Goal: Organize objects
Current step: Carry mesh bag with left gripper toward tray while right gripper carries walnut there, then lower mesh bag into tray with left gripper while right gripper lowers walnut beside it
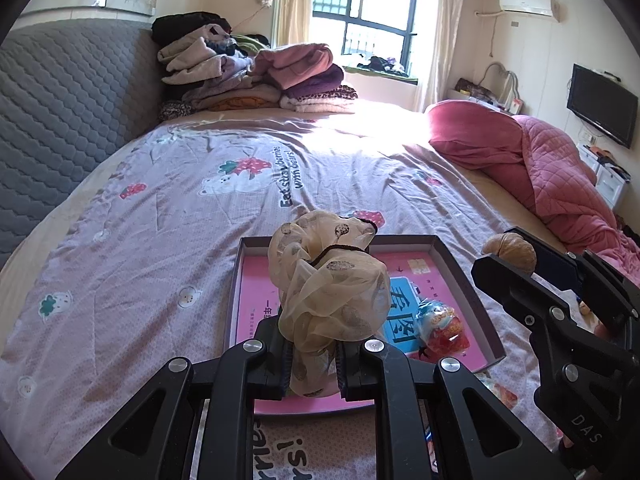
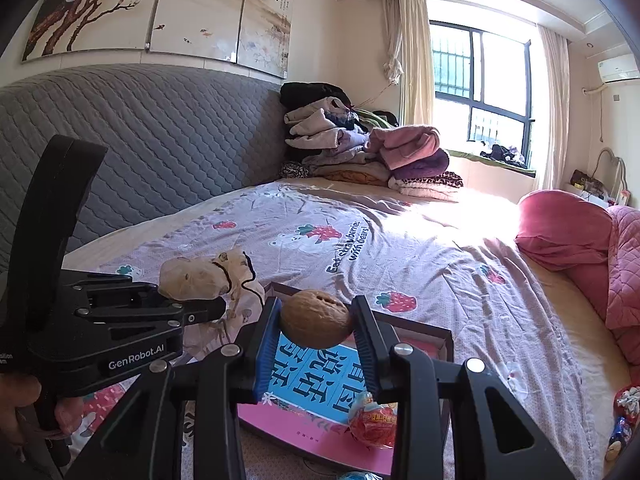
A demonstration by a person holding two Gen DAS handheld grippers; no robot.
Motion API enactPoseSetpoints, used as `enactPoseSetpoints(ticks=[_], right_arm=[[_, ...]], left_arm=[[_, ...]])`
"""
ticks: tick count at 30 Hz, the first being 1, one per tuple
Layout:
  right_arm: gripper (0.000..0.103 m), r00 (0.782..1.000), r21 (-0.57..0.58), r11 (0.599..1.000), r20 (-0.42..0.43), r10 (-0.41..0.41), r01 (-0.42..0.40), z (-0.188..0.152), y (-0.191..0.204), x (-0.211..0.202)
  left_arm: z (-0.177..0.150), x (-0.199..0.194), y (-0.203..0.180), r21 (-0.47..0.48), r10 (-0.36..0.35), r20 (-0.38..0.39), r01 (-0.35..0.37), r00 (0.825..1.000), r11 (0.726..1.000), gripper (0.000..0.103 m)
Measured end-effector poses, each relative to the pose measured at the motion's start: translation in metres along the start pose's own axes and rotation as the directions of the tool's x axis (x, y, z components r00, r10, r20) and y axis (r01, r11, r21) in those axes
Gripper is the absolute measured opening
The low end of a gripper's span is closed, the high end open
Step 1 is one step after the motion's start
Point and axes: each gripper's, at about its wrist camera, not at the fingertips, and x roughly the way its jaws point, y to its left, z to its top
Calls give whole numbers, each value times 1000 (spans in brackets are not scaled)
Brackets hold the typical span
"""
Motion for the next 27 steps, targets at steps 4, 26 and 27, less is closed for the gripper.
enactPoseSetpoints(ticks=[4, 26, 27], right_arm=[[36, 1000, 8, 1000, -15, -14, 14, -4, 0, 13], [36, 988, 32, 999, -155, -6, 12, -37, 1, 71], [36, 987, 31, 999, -160, -7, 13, -39, 1, 72]], left_arm=[[-4, 9, 4, 3, 7, -15, -7, 1000, 1000, 17], [-24, 58, 19, -6, 38, -97, -39, 995, 999, 17], [-25, 60, 19, -6, 38, -99, -39, 994, 999, 17]])
